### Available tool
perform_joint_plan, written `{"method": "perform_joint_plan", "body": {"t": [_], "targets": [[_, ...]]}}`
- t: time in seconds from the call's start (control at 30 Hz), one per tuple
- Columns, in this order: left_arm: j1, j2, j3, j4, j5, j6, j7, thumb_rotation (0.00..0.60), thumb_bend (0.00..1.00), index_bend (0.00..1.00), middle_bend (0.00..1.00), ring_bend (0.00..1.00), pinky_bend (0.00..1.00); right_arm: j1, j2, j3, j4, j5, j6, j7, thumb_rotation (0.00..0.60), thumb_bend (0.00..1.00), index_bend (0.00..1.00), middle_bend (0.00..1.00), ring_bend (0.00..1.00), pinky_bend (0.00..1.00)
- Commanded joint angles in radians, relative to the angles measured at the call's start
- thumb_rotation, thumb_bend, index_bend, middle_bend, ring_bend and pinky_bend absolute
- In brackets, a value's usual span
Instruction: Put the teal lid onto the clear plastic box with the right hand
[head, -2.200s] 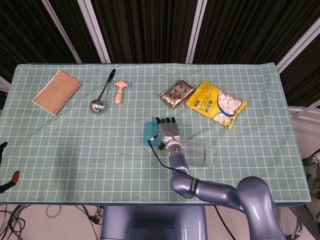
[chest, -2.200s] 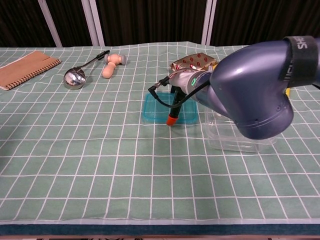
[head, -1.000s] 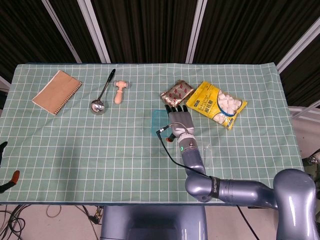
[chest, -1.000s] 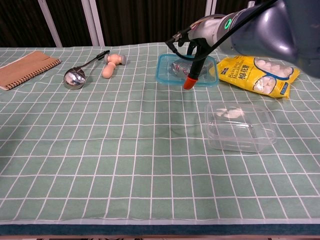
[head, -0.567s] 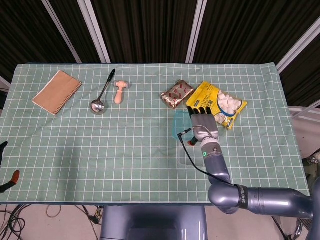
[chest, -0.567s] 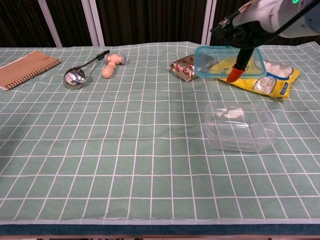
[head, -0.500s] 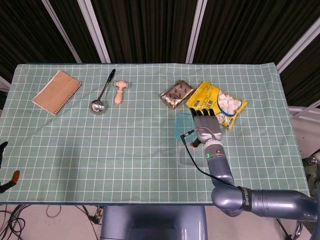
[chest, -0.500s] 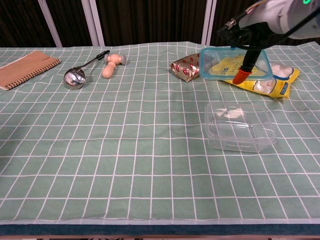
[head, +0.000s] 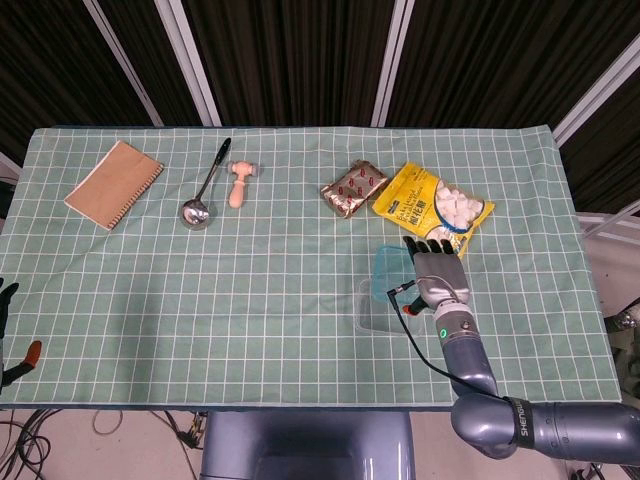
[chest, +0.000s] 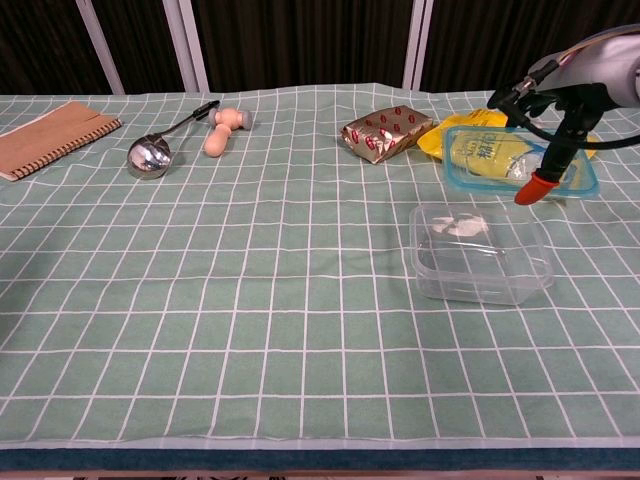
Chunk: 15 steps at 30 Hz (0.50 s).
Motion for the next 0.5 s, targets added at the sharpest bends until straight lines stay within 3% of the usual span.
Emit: {"method": "perform_joint_plan", "body": {"t": [0.03,0.5], "targets": [[0.0,0.0,0.0,0.0,-0.001,0.0,0.001,0.6,0.32,0.08,0.0,0.0,0.0,-0.009,-0.006,-0.02,-0.001,-0.014,-0.001,0.01,0.6,0.21,0.0,0.49,0.1,0.0],[0.0,0.0,-0.001,0.0,-0.002,-0.001,0.0,0.6,0.32,0.08,0.0,0.0,0.0,-0.008,-0.059,-0.072,-0.002,-0.037,0.009,0.01,0.6,0.21,0.0,0.49,0.1,0.0]]}}
